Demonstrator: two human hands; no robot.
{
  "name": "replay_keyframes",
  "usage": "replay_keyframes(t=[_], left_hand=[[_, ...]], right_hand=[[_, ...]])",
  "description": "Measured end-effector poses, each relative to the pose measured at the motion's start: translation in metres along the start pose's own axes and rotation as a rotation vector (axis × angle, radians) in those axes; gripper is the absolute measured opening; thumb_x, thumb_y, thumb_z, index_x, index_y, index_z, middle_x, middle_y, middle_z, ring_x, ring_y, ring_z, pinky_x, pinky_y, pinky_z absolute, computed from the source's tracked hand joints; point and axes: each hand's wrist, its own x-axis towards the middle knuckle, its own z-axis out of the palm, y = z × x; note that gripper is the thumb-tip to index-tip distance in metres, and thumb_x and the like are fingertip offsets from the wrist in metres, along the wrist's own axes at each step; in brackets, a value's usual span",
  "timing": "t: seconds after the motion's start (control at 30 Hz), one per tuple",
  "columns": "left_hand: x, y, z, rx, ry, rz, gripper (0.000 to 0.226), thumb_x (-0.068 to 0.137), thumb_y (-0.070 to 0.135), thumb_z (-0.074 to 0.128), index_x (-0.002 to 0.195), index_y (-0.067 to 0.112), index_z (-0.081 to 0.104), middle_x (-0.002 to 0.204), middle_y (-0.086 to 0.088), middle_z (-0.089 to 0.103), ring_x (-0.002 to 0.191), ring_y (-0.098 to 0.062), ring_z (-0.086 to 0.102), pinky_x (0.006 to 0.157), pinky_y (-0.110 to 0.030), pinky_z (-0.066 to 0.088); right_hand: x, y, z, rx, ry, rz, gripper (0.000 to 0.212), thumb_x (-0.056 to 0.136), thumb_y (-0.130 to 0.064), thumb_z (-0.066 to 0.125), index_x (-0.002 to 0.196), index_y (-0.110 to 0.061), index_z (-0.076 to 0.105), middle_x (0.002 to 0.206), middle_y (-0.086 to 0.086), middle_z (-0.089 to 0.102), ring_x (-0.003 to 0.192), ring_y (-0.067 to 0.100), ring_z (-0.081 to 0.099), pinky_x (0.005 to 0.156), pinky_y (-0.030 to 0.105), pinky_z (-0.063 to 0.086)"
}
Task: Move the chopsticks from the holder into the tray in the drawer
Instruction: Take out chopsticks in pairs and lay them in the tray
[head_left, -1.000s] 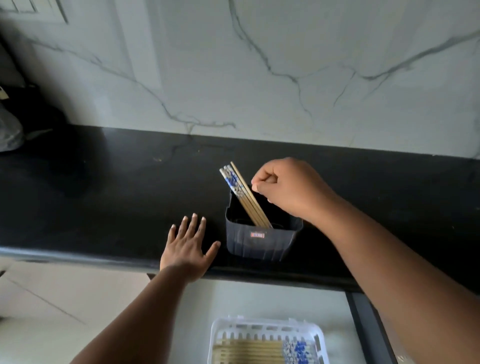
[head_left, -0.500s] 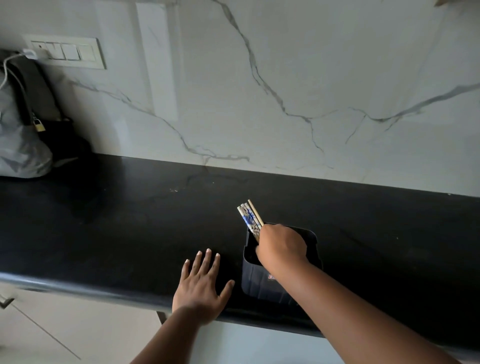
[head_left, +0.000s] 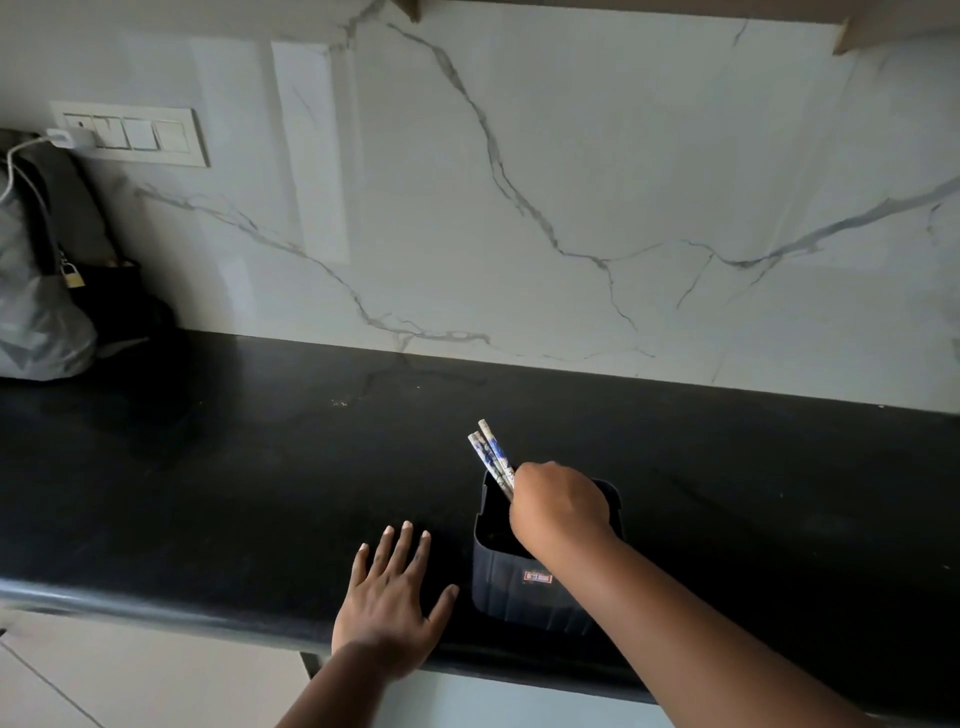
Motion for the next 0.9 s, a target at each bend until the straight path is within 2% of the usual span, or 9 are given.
replay_keyframes(t=[0.1, 0.23, 0.3, 0.37, 0.43, 0.53, 0.63, 0.77, 0.9], left_hand=[[0.001, 0.002, -0.002, -0.001, -0.008, -0.008, 0.085, 0.081, 0.074, 0.009, 0.153, 0.030, 0.004, 0.159, 0.007, -0.010, 0.143, -0.010, -0.018, 0.116, -0.035, -0.014], [0.005, 0.006, -0.008, -0.015, -0.072, -0.051, 0.084, 0.082, 0.074, 0.019, 0.152, 0.033, 0.001, 0.161, 0.007, -0.009, 0.147, -0.014, -0.012, 0.114, -0.035, -0.012], [0.006, 0.009, -0.011, 0.007, -0.119, -0.071, 0.083, 0.084, 0.074, 0.023, 0.152, 0.034, -0.001, 0.161, 0.006, -0.010, 0.147, -0.015, -0.011, 0.116, -0.037, -0.008], [0.006, 0.012, -0.018, 0.004, -0.195, -0.084, 0.083, 0.086, 0.072, 0.026, 0.152, 0.032, -0.003, 0.161, 0.006, -0.011, 0.147, -0.015, -0.011, 0.117, -0.037, -0.006], [0.008, 0.012, -0.035, -0.058, -0.273, -0.095, 0.085, 0.089, 0.067, 0.036, 0.153, 0.027, -0.003, 0.161, 0.003, -0.011, 0.148, -0.016, -0.009, 0.118, -0.039, -0.001], [0.017, 0.012, -0.081, -0.162, -0.067, -0.038, 0.082, 0.091, 0.056, 0.047, 0.153, 0.026, 0.003, 0.162, -0.002, -0.003, 0.148, -0.021, 0.004, 0.118, -0.040, 0.014], [0.015, 0.039, -0.146, -0.172, 0.266, 0.269, 0.077, 0.092, 0.053, 0.046, 0.153, 0.026, 0.007, 0.160, 0.003, -0.001, 0.147, -0.017, 0.011, 0.116, -0.034, 0.016], [0.001, 0.093, -0.215, 0.038, 0.663, 0.861, 0.058, 0.090, 0.042, 0.053, 0.143, 0.021, 0.038, 0.148, -0.004, 0.039, 0.132, -0.025, 0.046, 0.102, -0.039, 0.041], [-0.012, 0.113, -0.230, 0.184, 0.787, 1.250, 0.040, 0.095, 0.018, 0.059, 0.134, 0.024, 0.054, 0.141, 0.001, 0.052, 0.133, -0.023, 0.046, 0.106, -0.034, 0.038]], right_hand=[[-0.006, 0.014, -0.023, 0.084, 0.082, -0.068, 0.010, 0.091, -0.022, 0.054, 0.088, -0.017, 0.061, 0.091, 0.007, 0.068, 0.070, 0.027, 0.055, 0.058, 0.030, 0.039], [-0.020, 0.042, -0.062, 0.343, 0.269, -0.176, 0.042, 0.087, -0.039, 0.062, 0.058, -0.013, 0.047, 0.052, -0.003, 0.051, 0.049, 0.016, 0.047, 0.046, 0.029, 0.033], [-0.033, 0.058, -0.087, 0.556, 0.266, -0.184, 0.039, 0.084, -0.042, 0.067, 0.063, -0.010, 0.060, 0.053, 0.002, 0.060, 0.048, 0.013, 0.055, 0.049, 0.027, 0.043], [-0.046, 0.072, -0.109, 0.823, 0.199, -0.203, 0.027, 0.084, -0.036, 0.070, 0.073, -0.013, 0.071, 0.068, 0.005, 0.073, 0.064, 0.016, 0.071, 0.064, 0.031, 0.058], [-0.058, 0.085, -0.126, 0.997, 0.168, -0.242, 0.014, 0.085, -0.028, 0.071, 0.077, -0.018, 0.074, 0.074, 0.001, 0.076, 0.071, 0.014, 0.074, 0.069, 0.031, 0.061], [-0.071, 0.095, -0.144, 1.067, 0.151, -0.273, 0.009, 0.086, -0.023, 0.071, 0.081, -0.016, 0.074, 0.077, 0.003, 0.077, 0.073, 0.015, 0.074, 0.065, 0.025, 0.060], [-0.078, 0.098, -0.155, 1.111, 0.106, -0.264, 0.012, 0.086, -0.021, 0.071, 0.085, -0.009, 0.075, 0.076, 0.008, 0.077, 0.073, 0.020, 0.075, 0.061, 0.024, 0.059], [-0.082, 0.096, -0.162, 1.161, 0.032, -0.258, 0.015, 0.086, -0.020, 0.072, 0.083, -0.006, 0.074, 0.073, 0.012, 0.076, 0.071, 0.024, 0.074, 0.060, 0.028, 0.059], [-0.085, 0.093, -0.159, 1.193, -0.081, -0.278, 0.020, 0.085, -0.022, 0.073, 0.084, -0.003, 0.073, 0.080, 0.018, 0.075, 0.072, 0.027, 0.074, 0.062, 0.031, 0.059]])
